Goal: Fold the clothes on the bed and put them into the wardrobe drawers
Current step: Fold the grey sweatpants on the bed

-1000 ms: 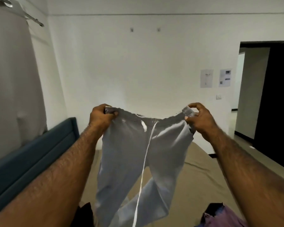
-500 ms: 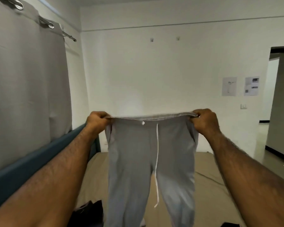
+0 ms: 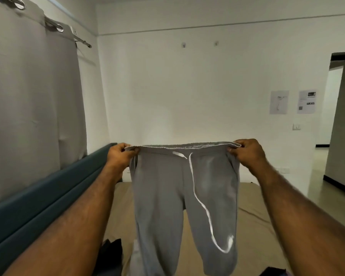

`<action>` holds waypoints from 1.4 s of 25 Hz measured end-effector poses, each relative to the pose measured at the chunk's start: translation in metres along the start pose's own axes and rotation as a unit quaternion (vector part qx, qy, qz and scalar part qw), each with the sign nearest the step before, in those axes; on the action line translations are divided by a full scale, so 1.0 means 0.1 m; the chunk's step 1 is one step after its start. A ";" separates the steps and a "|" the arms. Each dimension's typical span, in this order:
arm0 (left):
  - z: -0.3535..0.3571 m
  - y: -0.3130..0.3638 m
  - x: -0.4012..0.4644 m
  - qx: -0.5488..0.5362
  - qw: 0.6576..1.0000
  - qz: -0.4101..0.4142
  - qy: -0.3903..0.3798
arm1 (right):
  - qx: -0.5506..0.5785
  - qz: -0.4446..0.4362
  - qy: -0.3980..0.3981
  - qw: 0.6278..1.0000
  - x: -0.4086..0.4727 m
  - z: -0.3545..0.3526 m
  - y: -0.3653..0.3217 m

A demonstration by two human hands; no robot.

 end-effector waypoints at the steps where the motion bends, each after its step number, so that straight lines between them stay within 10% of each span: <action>1: 0.06 0.10 -0.03 -0.039 0.998 -0.004 -0.045 | 0.052 -0.008 -0.049 0.997 0.00 -0.05 -0.06; 4: 0.08 0.33 -0.03 -0.030 0.992 -0.015 -0.118 | 0.055 -0.033 -0.012 0.998 0.13 -0.24 -0.16; 8: -0.04 0.30 -0.12 0.111 0.994 0.003 0.004 | -0.140 0.037 0.016 0.989 0.00 -0.18 -0.02; 13: 0.21 0.53 -0.26 0.033 0.948 -0.102 -0.300 | 0.114 0.061 -0.302 0.945 -0.22 0.13 -0.29; 18: 0.44 0.41 -0.26 0.061 0.985 -0.159 0.014 | -0.124 0.126 -0.014 0.984 0.01 0.30 -0.24; 22: 0.98 0.68 -0.43 0.026 0.991 -0.122 -0.047 | 0.113 0.078 -0.146 0.980 -0.21 0.75 -0.77; 30: 1.28 1.05 -0.76 0.118 0.985 0.005 -0.126 | 0.047 -0.003 -0.070 0.996 -0.42 0.67 -0.91; 35: 1.12 1.15 -0.93 0.201 0.967 0.065 -0.144 | 0.217 -0.001 -0.187 0.958 -0.70 0.67 -1.05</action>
Point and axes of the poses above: each hand's wrist, its own x-axis towards the middle knuckle, its own z-axis out of the palm, y = z × x, the point moved 5 cm from there along x, towards the middle knuckle
